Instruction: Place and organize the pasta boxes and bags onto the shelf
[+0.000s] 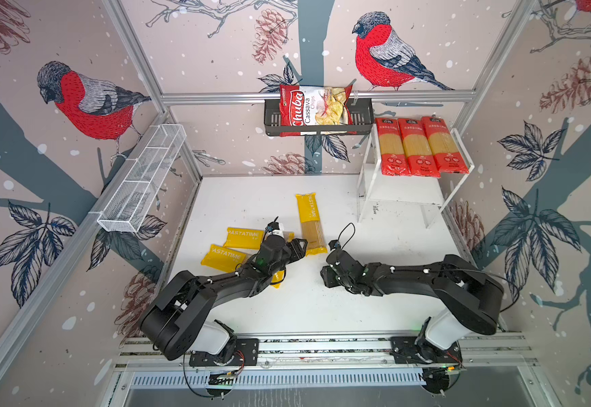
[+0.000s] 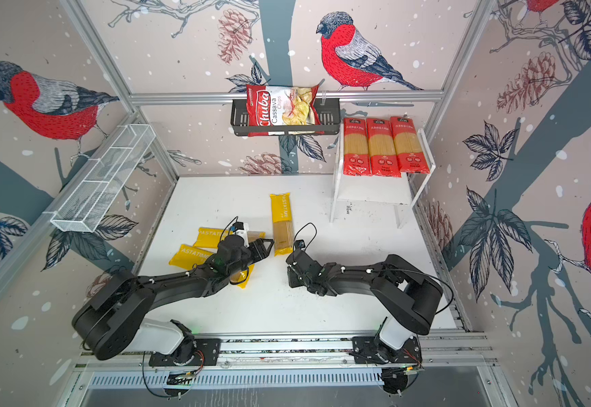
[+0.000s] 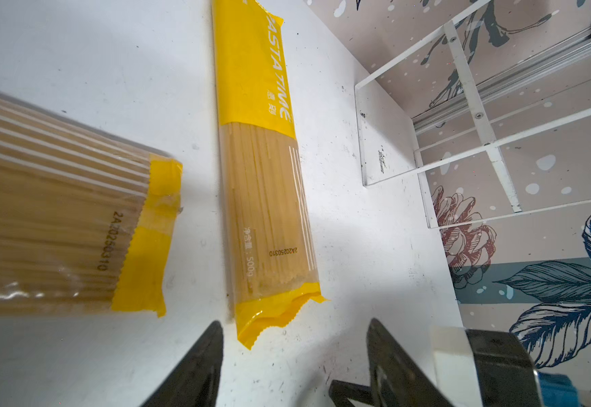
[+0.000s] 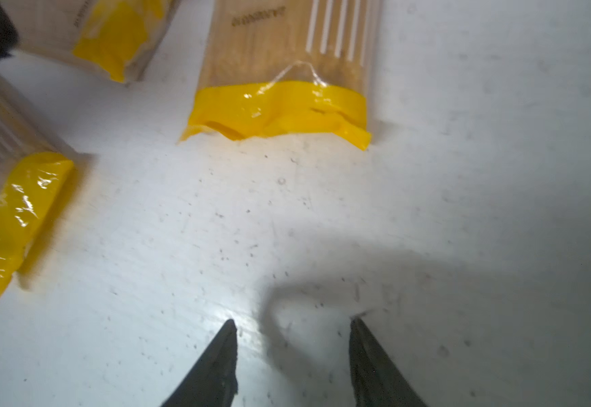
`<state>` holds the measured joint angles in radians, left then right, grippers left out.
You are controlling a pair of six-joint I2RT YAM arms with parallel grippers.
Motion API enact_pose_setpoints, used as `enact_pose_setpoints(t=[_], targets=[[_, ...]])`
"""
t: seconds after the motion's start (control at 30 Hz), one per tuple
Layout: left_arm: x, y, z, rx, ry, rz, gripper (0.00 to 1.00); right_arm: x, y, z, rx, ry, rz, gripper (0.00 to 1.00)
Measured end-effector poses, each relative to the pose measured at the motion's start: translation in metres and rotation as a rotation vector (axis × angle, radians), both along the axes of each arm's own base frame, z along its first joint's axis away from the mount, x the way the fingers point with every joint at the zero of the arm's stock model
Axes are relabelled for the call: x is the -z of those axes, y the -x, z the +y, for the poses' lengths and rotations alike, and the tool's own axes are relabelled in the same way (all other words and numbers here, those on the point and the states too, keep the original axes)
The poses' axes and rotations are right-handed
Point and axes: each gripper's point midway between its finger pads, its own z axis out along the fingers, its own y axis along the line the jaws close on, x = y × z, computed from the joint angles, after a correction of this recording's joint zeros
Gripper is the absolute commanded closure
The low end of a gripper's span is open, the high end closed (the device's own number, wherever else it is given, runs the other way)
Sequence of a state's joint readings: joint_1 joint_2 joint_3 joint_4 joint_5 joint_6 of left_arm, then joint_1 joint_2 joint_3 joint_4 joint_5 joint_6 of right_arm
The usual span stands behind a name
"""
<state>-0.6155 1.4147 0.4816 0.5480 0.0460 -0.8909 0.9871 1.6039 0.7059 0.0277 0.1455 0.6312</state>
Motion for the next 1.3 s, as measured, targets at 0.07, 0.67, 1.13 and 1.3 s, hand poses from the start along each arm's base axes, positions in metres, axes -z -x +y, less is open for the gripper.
enact_pose_setpoints(t=[0.07,0.67,1.13,1.3], targets=[[0.003,0.002,0.001,-0.002,-0.007,0.006,0.36,-0.002,-0.007,-0.007,0.023,0.022,0.009,0.47],[0.011,-0.004,-0.01,-0.011,-0.04,0.017,0.36,-0.088,-0.156,0.02,0.164,-0.072,-0.196,0.44],[0.023,-0.012,-0.005,-0.015,-0.046,0.049,0.36,-0.012,-0.15,0.039,0.11,0.027,-0.088,0.45],[0.027,-0.009,-0.001,-0.021,-0.05,0.055,0.36,-0.001,-0.141,0.041,0.12,0.001,-0.128,0.46]])
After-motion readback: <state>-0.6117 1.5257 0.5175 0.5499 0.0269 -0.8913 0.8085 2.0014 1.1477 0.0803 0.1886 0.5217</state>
